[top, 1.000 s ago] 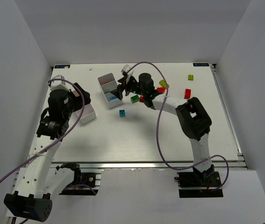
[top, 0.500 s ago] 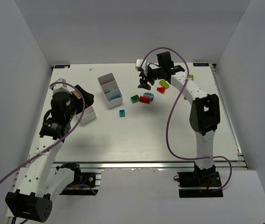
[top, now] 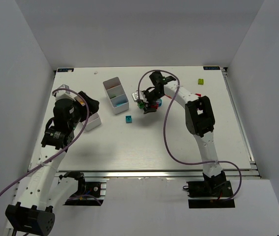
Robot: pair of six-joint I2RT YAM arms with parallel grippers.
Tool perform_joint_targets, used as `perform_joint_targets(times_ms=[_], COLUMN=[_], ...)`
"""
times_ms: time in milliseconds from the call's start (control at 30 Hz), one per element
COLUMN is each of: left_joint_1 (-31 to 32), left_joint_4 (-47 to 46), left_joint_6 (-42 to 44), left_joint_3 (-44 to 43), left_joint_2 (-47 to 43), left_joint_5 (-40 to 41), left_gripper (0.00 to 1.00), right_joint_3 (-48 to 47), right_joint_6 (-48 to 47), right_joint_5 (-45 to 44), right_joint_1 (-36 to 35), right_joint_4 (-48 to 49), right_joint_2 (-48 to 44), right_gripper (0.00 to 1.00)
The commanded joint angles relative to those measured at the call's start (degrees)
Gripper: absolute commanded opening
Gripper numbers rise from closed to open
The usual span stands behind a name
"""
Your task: Sort the legos into containers by color
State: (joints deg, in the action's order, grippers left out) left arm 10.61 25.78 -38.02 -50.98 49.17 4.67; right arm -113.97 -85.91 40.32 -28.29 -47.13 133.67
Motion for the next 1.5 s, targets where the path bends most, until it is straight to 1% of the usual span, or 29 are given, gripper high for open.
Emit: perform_joint_targets(times_ms=[0, 100, 167, 333, 533, 700, 867, 933, 1167, 1300, 1367, 1400, 1433, 1467], left_joint_1=[-0.33, -0.24, -0.33, -0.24, -0.33, -0.24, -0.33, -0.33, -0.33, -0.33, -0.33, -0.33, -0.24, -0.24], left_joint_4=[1.2, 2.16, 2.69, 3.22, 3.05, 2.61, 2.35, 2.26, 2.26, 2.52, 2.52, 2.52, 2.52, 2.43], left_joint_6=[-0.48, -0.21, 0.14, 0.4, 0.75, 0.67, 0.4, 0.4, 0.67, 0.67, 0.67, 0.58, 0.49, 0.4], left_joint_3=[0.79, 0.8, 0.8, 0.97, 0.88, 0.97, 1.06, 1.06, 0.53, -0.17, -0.35, -0.35, -0.26, -0.26], left_joint_2=[-1.71, -2.06, -2.14, -2.5, -1.88, -1.53, -1.53, -1.53, -1.0, -0.74, -0.83, -0.83, -0.83, -0.83], left_joint_5=[-0.01, 0.25, 0.26, 0.69, 0.78, 0.78, 0.96, 1.05, 1.05, 1.13, 1.22, 1.22, 1.22, 1.22], left_gripper=[0.98, 0.98, 0.98, 0.98, 0.98, 0.98, 0.98, 0.98, 0.98, 0.98, 0.98, 0.98, 0.98, 0.98], right_joint_3=[-4.41, -5.82, -5.56, -5.91, -5.65, -3.19, -3.98, -3.98, -4.41, -5.3, -4.86, -4.42, -4.15, -3.89], right_joint_6=[-1.55, 0.38, 3.46, 6.19, 6.45, 9.7, 14.01, 13.31, 12.08, 11.99, 11.91, 11.82, 11.82, 11.73], right_joint_5=[-2.43, -4.63, -5.51, -7.53, -7.36, -6.3, -6.3, -5.6, -3.14, -2.0, -1.56, -1.38, -1.21, -1.2], right_joint_1=[-1.32, -1.68, -1.68, -1.68, -1.41, -1.41, -1.41, -1.41, -1.5, -1.59, -1.59, -1.59, -1.59, -1.59], right_joint_4=[0.2, 2.13, 5.19, 8.02, 9.34, 13.46, 13.21, 11.03, 8.3, 7.15, 7.23, 7.23, 7.32, 7.23], right_joint_2=[2.12, 4.06, 4.5, 5.72, 5.73, 4.5, 5.38, 5.73, 6.96, 8.1, 7.93, 7.66, 7.58, 7.31], right_gripper=[0.79, 0.78, 0.77, 0.75, 0.73, 0.72, 0.71, 0.7, 0.69, 0.64, 0.59, 0.56, 0.5, 0.46])
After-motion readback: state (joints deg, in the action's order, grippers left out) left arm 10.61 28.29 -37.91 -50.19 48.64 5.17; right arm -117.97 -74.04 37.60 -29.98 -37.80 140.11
